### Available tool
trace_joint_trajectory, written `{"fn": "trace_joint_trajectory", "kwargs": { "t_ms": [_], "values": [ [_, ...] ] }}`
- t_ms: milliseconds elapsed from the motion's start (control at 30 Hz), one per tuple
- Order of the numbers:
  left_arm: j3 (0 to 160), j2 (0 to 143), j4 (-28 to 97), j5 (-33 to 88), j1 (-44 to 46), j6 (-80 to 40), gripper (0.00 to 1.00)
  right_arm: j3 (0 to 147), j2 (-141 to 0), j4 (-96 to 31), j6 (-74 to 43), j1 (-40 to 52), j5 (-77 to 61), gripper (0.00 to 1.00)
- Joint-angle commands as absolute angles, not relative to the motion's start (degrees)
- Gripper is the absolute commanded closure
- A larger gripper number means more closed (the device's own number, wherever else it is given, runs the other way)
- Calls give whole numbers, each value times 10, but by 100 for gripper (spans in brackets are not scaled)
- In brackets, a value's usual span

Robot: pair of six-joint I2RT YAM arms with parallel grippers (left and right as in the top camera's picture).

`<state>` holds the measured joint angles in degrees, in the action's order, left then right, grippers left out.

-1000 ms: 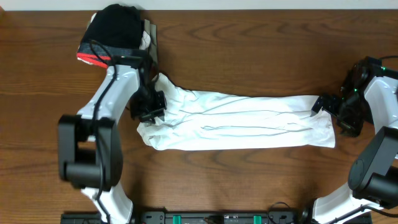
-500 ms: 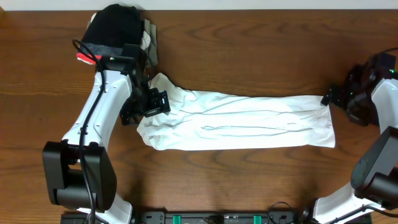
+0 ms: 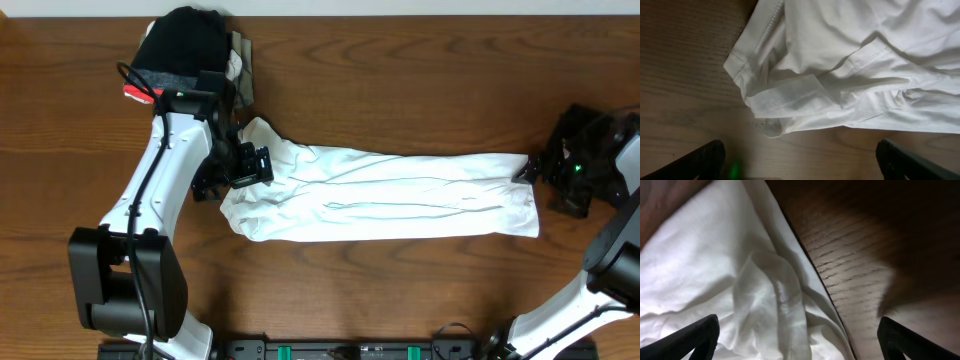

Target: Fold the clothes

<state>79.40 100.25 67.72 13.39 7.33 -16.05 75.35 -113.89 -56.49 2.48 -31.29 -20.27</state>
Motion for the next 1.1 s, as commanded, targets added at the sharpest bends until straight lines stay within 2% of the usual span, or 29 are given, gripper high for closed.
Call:
{"fn": "trace_joint_trajectory", "kwargs": {
  "t_ms": [0, 233, 533, 733, 1067],
  "values": [
    [797, 1003, 681, 123, 71, -150, 2, 751, -1158, -570, 73, -322, -265, 2],
    [797, 1003, 683, 123, 71, -150, 2, 735, -1183, -570, 74, -322, -268, 1],
    [797, 1003, 683, 124, 71, -151, 2, 637, -1184, -511, 69, -319, -272, 2],
    [797, 1003, 683, 124, 71, -151, 2, 590, -1184, -479, 69, -307, -266, 10],
    [797, 1003, 684, 124, 71, -151, 2, 589, -1184, -474, 21, -309, -208, 36]
  ]
}}
